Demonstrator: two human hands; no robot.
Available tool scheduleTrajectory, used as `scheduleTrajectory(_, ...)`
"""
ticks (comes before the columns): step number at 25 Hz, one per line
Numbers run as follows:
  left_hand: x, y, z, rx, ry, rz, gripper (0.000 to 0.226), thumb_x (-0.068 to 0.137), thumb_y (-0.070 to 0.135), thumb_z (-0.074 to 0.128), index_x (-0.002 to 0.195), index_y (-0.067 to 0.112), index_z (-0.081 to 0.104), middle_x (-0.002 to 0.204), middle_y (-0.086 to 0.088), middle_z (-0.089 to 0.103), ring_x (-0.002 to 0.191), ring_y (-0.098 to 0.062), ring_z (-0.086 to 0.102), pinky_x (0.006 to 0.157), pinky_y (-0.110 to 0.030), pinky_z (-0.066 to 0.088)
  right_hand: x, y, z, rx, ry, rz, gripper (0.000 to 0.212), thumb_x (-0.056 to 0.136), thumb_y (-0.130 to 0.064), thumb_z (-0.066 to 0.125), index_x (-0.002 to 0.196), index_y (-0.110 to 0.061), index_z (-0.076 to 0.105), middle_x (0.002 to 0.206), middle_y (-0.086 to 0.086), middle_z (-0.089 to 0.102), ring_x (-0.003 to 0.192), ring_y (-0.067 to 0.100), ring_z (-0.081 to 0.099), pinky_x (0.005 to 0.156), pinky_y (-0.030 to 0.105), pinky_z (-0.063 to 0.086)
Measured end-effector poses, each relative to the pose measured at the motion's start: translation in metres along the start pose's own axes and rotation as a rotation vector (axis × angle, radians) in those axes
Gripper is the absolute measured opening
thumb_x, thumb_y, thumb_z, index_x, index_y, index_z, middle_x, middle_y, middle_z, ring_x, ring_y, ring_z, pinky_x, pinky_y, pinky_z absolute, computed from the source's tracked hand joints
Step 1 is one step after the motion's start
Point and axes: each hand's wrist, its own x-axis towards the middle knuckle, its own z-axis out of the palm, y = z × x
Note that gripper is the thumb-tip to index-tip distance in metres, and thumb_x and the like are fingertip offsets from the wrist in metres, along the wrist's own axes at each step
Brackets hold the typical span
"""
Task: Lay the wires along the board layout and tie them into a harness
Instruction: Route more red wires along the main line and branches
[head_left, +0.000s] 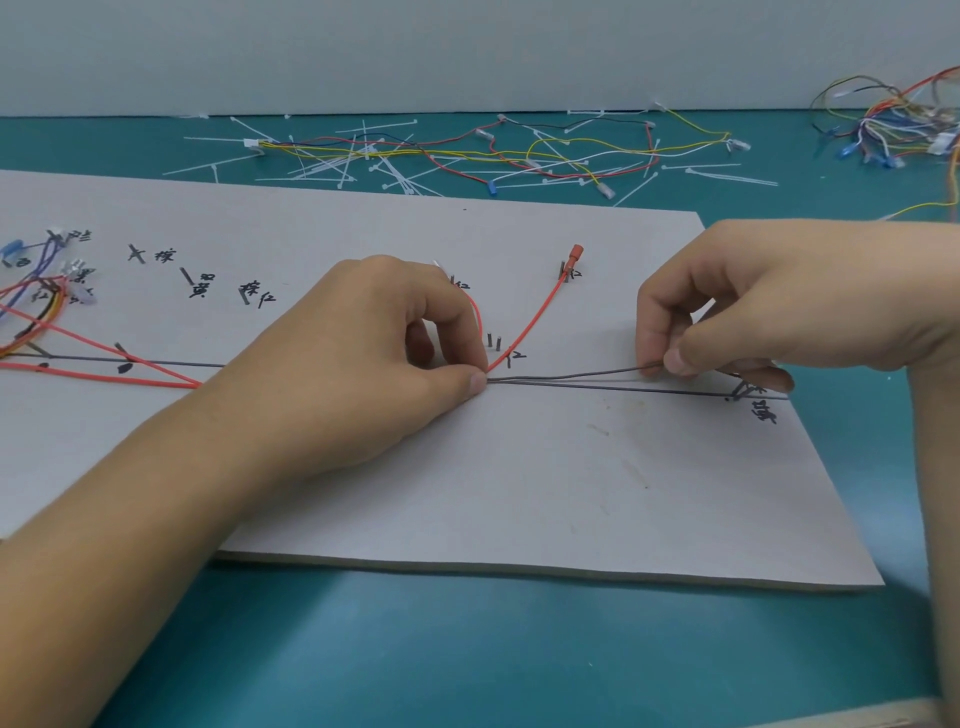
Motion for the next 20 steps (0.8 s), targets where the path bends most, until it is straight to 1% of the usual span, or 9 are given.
scheduleTrajectory(2, -0.0002, -0.0004, -0.0005, 0.001, -0.002, -0.002, 0.012, 0.080, 0.026, 0.081, 0.073, 0.032, 0.074, 0.083, 0.023, 0.065, 0.063, 0.001, 0.058, 0.058, -0.007, 0.041, 0.0013, -0.0004, 0.0010, 0.002, -0.004, 0.007, 0.026, 0.085, 0.000, 0.066, 0.074, -0.022, 0.076, 0.067, 0.024, 0.064, 0.038, 0.017, 0.050, 0.044, 0.017, 0.039)
scheduleTrajectory(5, 0.0000, -0.0012, -0.0003, 0.002, -0.005, 0.000, 0.012, 0.081, 0.026, 0.080, 0.073, 0.032, 0.074, 0.084, 0.025, 0.065, 0.063, 0.002, 0.058, 0.058, -0.006, 0.041, 0.0024, 0.0001, 0.0010, -0.015, 0.007, 0.014, 0.027, 0.086, 0.000, 0.066, 0.074, -0.023, 0.074, 0.062, 0.017, 0.063, 0.039, 0.017, 0.049, 0.045, 0.018, 0.040)
scheduleTrajectory(9, 0.0003, -0.0015, -0.0001, 0.004, -0.011, 0.013, 0.012, 0.081, 0.026, 0.080, 0.073, 0.032, 0.074, 0.085, 0.025, 0.065, 0.063, 0.001, 0.058, 0.058, -0.007, 0.041, 0.0034, -0.0016, 0.0046, -0.003, 0.009, 0.021, 0.029, 0.088, 0.002, 0.064, 0.076, -0.023, 0.072, 0.075, 0.027, 0.064, 0.048, 0.019, 0.054, 0.057, 0.031, 0.046)
scheduleTrajectory(11, 0.0006, -0.0023, -0.0003, 0.007, -0.010, 0.014, 0.011, 0.081, 0.027, 0.079, 0.073, 0.031, 0.074, 0.085, 0.025, 0.065, 0.063, 0.001, 0.058, 0.058, -0.007, 0.040, 0.0041, -0.0011, 0.0061, 0.013, 0.005, 0.026, 0.029, 0.089, 0.004, 0.063, 0.076, -0.021, 0.072, 0.075, 0.029, 0.063, 0.048, 0.021, 0.054, 0.059, 0.033, 0.045)
scheduleTrajectory(12, 0.0004, -0.0024, -0.0006, 0.005, -0.009, 0.013, 0.010, 0.081, 0.027, 0.079, 0.073, 0.031, 0.074, 0.085, 0.025, 0.065, 0.063, 0.002, 0.057, 0.058, -0.007, 0.040, 0.0046, -0.0005, 0.0063, 0.015, 0.014, 0.021, 0.029, 0.089, 0.003, 0.063, 0.076, -0.021, 0.072, 0.071, 0.025, 0.063, 0.047, 0.020, 0.053, 0.058, 0.032, 0.044)
scheduleTrajectory(14, 0.0003, -0.0026, -0.0004, 0.000, -0.006, 0.011, 0.010, 0.080, 0.028, 0.079, 0.073, 0.031, 0.074, 0.084, 0.025, 0.065, 0.063, 0.002, 0.057, 0.058, -0.006, 0.040, 0.0051, 0.0002, 0.0048, 0.006, 0.062, 0.000, 0.027, 0.089, 0.000, 0.065, 0.077, -0.024, 0.073, 0.061, 0.009, 0.062, 0.044, 0.015, 0.050, 0.054, 0.029, 0.042)
scheduleTrajectory(16, 0.0005, -0.0027, -0.0003, 0.000, -0.005, 0.008, 0.009, 0.080, 0.028, 0.080, 0.073, 0.032, 0.074, 0.083, 0.024, 0.065, 0.063, 0.002, 0.058, 0.056, -0.007, 0.040, 0.0049, 0.0009, 0.0017, 0.024, 0.113, -0.012, 0.027, 0.088, -0.002, 0.066, 0.078, -0.025, 0.075, 0.052, -0.004, 0.057, 0.040, 0.010, 0.043, 0.044, 0.023, 0.038)
scheduleTrajectory(18, 0.0007, -0.0025, -0.0002, 0.006, -0.004, 0.003, 0.008, 0.080, 0.030, 0.080, 0.074, 0.032, 0.074, 0.083, 0.023, 0.065, 0.063, 0.001, 0.058, 0.054, -0.011, 0.037, 0.0033, 0.0019, 0.0005, 0.046, 0.091, -0.004, 0.027, 0.087, -0.001, 0.066, 0.077, -0.023, 0.076, 0.045, -0.006, 0.052, 0.037, 0.010, 0.039, 0.038, 0.018, 0.033)
scheduleTrajectory(20, 0.0006, -0.0023, 0.0000, 0.008, -0.001, -0.001, 0.007, 0.079, 0.031, 0.080, 0.075, 0.032, 0.074, 0.083, 0.022, 0.066, 0.064, 0.001, 0.058, 0.056, -0.017, 0.038, 0.0013, 0.0022, 0.0009, 0.033, 0.029, 0.009, 0.025, 0.087, -0.001, 0.066, 0.076, -0.022, 0.075, 0.043, -0.004, 0.051, 0.036, 0.013, 0.039, 0.038, 0.018, 0.033)
